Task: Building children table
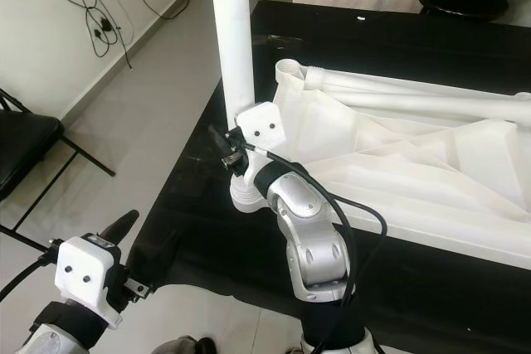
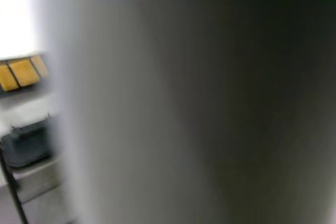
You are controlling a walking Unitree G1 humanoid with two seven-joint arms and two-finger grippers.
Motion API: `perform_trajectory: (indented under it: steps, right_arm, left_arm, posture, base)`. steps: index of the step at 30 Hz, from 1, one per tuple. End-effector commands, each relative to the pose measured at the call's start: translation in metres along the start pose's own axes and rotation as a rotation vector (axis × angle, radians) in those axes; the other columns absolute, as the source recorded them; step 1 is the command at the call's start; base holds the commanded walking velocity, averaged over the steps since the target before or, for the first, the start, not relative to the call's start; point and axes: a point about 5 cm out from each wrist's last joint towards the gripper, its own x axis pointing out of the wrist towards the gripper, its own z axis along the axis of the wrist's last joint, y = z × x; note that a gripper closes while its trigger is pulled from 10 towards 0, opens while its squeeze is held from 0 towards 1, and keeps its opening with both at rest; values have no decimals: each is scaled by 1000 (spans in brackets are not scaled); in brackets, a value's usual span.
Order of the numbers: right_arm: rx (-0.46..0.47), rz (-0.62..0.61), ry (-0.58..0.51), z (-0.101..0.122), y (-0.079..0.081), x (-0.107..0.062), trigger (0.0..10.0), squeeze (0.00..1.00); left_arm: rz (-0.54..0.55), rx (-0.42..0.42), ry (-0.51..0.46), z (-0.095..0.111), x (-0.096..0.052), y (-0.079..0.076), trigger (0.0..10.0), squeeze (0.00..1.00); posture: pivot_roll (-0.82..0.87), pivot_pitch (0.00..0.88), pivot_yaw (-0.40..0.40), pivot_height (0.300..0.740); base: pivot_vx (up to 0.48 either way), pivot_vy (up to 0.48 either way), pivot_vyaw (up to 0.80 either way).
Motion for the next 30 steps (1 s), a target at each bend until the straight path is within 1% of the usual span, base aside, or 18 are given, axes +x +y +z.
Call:
perform_trajectory:
  steps: [1, 4, 5, 6, 7, 8, 9, 10, 12, 13, 14, 15, 16, 17, 21, 22, 23, 30]
  right_arm:
    - [36, 42, -23, 2, 0, 1, 10000, 1000]
    - [74, 337, -128, 22, 5, 6, 10000, 1000]
    - [35, 501, -143, 30, 6, 5, 10000, 945]
    - [35, 501, -143, 30, 6, 5, 10000, 945]
    - [10, 563, -143, 32, 6, 5, 10000, 647]
    - [10, 563, -143, 32, 6, 5, 10000, 647]
    - [-17, 651, -138, 33, 5, 4, 10000, 0]
    - [-52, 729, -127, 33, 3, 5, 10000, 0]
    - [-52, 729, -127, 33, 3, 5, 10000, 0]
    - [-70, 772, -119, 33, 0, 6, 10000, 0]
    - [-70, 772, -119, 33, 0, 6, 10000, 0]
    - [-79, 823, -103, 34, -4, 11, 10000, 0]
    - [-79, 823, -103, 34, -4, 11, 10000, 0]
    - [-62, 890, -90, 37, -11, 19, 7412, 0]
    - [-37, 942, -95, 40, -14, 23, 7412, 0]
    - [-37, 948, -94, 40, -15, 23, 7020, 0]
    - [-35, 953, -92, 40, -16, 25, 0, 0]
    - [-37, 1005, -96, 43, -23, 33, 0, 0]
  left_arm:
    - [-3, -13, 5, -3, 0, 1, 10000, 0]
    - [-16, -16, 0, -4, 3, 1, 10000, 0]
    - [-19, -18, -2, -5, 4, 1, 10000, 0]
    - [-19, -18, -2, -5, 4, 1, 10000, 0]
    - [-20, -18, -4, -5, 4, 1, 10000, 0]
    - [-20, -18, -4, -5, 4, 1, 10000, 0]
    - [-23, -20, -5, -5, 5, 1, 10000, 0]
    - [-26, -23, -7, -5, 6, 0, 10000, 0]
    - [-26, -23, -7, -5, 6, 0, 10000, 0]
    - [-27, -25, -8, -5, 6, 0, 10000, 0]
    - [-27, -25, -8, -5, 6, 0, 10000, 0]
    - [-30, -28, -11, -5, 7, -1, 10000, 0]
    - [-30, -28, -11, -5, 7, -1, 10000, 0]
    - [-33, -33, -14, -5, 7, -2, 10000, 0]
    - [-34, -37, -17, -5, 7, -2, 10000, 0]
    - [-35, -37, -18, -4, 8, -2, 10000, 0]
    - [-35, -38, -18, -4, 8, -2, 10000, 0]
    - [-37, -47, -23, -4, 8, -4, 10000, 0]
  posture:
    - [63, 202, 14, 740]
    - [62, 200, 21, 740]
    - [62, 199, 23, 740]
    - [62, 199, 23, 740]
    - [62, 199, 23, 740]
    - [62, 199, 23, 740]
    - [60, 197, 21, 740]
    - [61, 197, 19, 740]
    - [61, 197, 19, 740]
    - [61, 197, 19, 740]
    - [61, 197, 19, 740]
    - [67, 197, 10, 740]
    - [67, 197, 10, 740]
    - [68, 201, 7, 740]
    - [68, 201, 7, 740]
    - [72, 203, 7, 740]
    - [72, 203, 7, 740]
    - [78, 210, -7, 740]
  base:
    - [0, 0, 0]
    - [0, 0, 0]
    - [0, 0, 0]
    - [0, 0, 0]
    - [0, 0, 0]
    - [0, 0, 0]
    - [0, 0, 0]
    - [0, 0, 0]
    - [0, 0, 0]
    - [0, 0, 0]
    - [0, 0, 0]
    - [0, 0, 0]
    - [0, 0, 0]
    - [0, 0, 0]
    - [0, 0, 0]
    - [0, 0, 0]
    - [0, 0, 0]
    - [0, 0, 0]
